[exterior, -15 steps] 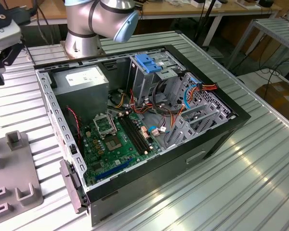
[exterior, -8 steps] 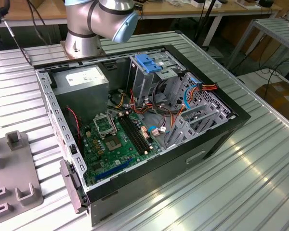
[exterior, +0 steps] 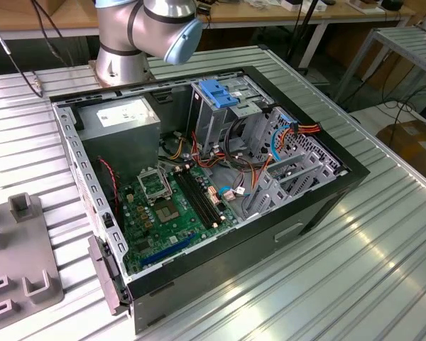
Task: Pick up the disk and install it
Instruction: 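Reach for the disk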
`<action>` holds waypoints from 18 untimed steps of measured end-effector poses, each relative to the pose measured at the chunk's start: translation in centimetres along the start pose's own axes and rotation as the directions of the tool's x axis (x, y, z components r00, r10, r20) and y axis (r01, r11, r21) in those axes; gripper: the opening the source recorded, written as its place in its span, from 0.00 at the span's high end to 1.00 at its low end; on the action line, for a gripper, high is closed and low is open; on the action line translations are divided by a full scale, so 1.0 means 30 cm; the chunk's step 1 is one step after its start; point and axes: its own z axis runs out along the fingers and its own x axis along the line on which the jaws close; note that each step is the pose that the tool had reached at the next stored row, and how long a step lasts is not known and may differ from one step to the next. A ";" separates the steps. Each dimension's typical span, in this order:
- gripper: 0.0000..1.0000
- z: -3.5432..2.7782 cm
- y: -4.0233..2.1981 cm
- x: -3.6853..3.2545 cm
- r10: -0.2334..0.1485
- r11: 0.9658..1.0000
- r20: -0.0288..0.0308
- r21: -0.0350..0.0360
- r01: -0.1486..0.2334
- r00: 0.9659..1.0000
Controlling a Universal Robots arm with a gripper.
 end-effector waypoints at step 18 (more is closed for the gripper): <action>0.90 -0.006 -0.015 0.212 0.001 1.000 0.000 0.000 -0.001 1.000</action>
